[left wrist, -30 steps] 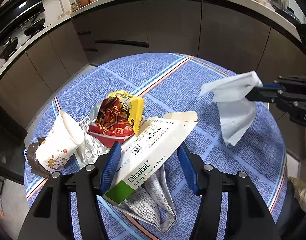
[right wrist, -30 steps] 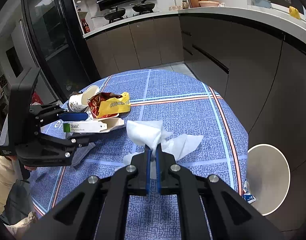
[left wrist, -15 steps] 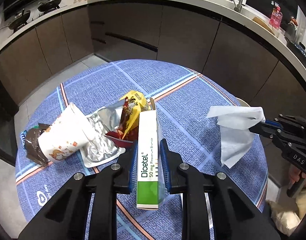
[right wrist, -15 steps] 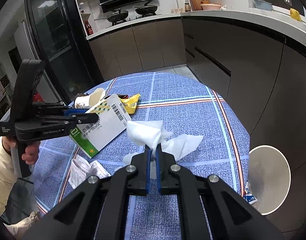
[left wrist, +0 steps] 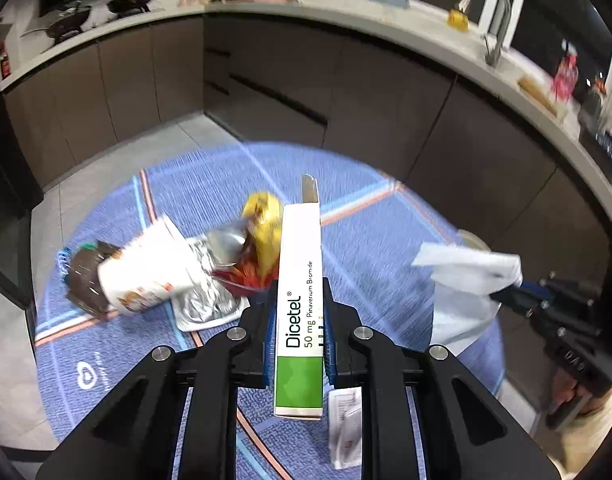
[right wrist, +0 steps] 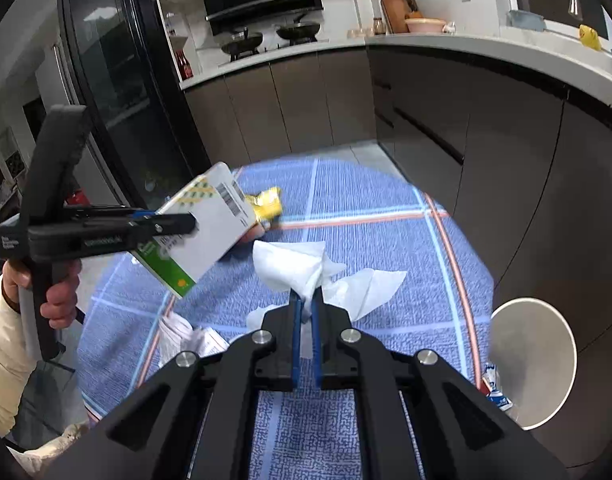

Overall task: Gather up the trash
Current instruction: 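Grasp the green-white Dicetel box with the left tool and lift it, then carry the Dicetel box with the left tool while the right tool carries the tissue to the bin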

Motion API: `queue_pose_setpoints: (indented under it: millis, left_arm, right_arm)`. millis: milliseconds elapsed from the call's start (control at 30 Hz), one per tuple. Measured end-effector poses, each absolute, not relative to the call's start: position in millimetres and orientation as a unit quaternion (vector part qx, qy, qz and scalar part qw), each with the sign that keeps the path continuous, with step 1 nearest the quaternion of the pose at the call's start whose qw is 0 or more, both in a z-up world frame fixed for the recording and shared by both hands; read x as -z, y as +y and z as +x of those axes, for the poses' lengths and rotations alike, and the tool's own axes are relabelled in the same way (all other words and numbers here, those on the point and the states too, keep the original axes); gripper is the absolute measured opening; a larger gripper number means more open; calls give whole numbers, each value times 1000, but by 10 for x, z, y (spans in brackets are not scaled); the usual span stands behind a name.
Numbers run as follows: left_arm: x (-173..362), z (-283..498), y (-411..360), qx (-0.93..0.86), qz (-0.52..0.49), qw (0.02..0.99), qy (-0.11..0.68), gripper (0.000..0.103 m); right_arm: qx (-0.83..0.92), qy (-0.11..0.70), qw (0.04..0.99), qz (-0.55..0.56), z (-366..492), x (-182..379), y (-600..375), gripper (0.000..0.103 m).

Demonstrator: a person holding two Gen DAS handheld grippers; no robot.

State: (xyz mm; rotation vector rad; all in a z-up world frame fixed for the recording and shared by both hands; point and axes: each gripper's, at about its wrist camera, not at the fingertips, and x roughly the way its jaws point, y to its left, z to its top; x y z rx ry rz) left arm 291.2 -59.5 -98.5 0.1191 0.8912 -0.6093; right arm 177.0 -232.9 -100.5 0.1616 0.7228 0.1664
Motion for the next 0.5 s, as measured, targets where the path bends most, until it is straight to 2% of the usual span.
queue_pose_setpoints:
  millis: [200, 500]
  left_arm:
    - [558, 2710, -543, 301, 47, 867, 393, 17]
    - [165, 2351, -890, 336, 55, 871, 353, 17]
  right_arm:
    - [-76, 321, 941, 77, 1632, 756, -2381, 6]
    - [-50, 282, 954, 83, 1391, 509, -2613, 6]
